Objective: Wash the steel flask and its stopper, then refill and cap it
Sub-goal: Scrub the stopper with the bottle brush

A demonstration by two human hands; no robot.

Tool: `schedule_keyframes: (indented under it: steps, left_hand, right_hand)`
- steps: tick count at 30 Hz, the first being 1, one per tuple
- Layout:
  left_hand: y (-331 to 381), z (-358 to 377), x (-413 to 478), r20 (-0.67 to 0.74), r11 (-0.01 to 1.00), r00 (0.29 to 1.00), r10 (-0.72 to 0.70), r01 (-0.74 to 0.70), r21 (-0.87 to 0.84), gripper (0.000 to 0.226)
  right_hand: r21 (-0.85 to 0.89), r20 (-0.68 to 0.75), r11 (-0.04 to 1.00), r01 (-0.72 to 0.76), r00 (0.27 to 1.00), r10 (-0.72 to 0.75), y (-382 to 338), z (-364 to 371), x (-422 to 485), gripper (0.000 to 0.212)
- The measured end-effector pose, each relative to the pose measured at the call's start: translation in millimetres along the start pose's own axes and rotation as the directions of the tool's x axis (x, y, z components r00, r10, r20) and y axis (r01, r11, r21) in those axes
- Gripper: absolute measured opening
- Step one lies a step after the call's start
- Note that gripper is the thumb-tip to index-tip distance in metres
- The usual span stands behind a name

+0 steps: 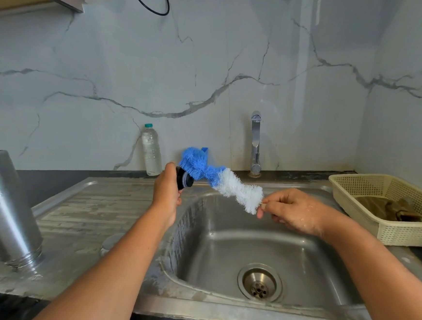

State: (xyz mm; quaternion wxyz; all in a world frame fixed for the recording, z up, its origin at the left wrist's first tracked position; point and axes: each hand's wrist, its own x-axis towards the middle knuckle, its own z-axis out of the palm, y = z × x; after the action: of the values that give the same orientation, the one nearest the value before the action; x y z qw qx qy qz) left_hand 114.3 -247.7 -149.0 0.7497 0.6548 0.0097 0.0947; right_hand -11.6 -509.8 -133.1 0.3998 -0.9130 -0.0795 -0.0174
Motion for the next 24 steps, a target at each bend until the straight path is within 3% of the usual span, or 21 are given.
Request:
schedule_keyframes:
  steps: [3, 7, 12, 17, 22, 24]
  left_hand:
    - [1, 2, -1, -0.006, 0.998, 1.000, 0.026, -0.025, 0.052, 0.026]
    - [4, -7, 4, -0.128, 1.000, 0.991, 0.023, -0.022, 0.003, 0.022]
    - [-3, 2, -4, -0.018, 0.984, 0.998, 0.064, -0.060, 0.167, 0.028]
    - [2, -3, 3, -0.088, 0.993, 0.995, 0.053, -0.043, 0.113, 0.026]
    - [-3, -3, 2, 0.029, 0.963, 0.993, 0.119, -0.122, 0.242, 0.024]
    - [-1, -5, 4, -0.009, 0.964, 0.991, 0.137, -0.131, 0.231, 0.031]
  right_hand:
    - [-0.046, 0.008, 0.999, -0.022, 1.000, 0.023, 1, 0, 1, 0.029]
    - [-0.044, 0.051, 0.999, -0.016, 0.999, 0.018, 1, -5, -1, 0.026]
    - [-0.114, 0.062, 0.994, 0.003, 0.998, 0.004, -5, -4, -3, 0.025]
    - [-0.042, 0.077, 0.999, -0.019, 0.997, 0.022, -3, -12, -6, 0.022]
    - [-0.045, 0.104, 0.999, 0.010, 0.995, -0.005, -8, -8, -7, 0.021]
    - [-0.024, 0.102, 1.000, 0.001, 0.995, 0.002, -8, -11, -9, 0.021]
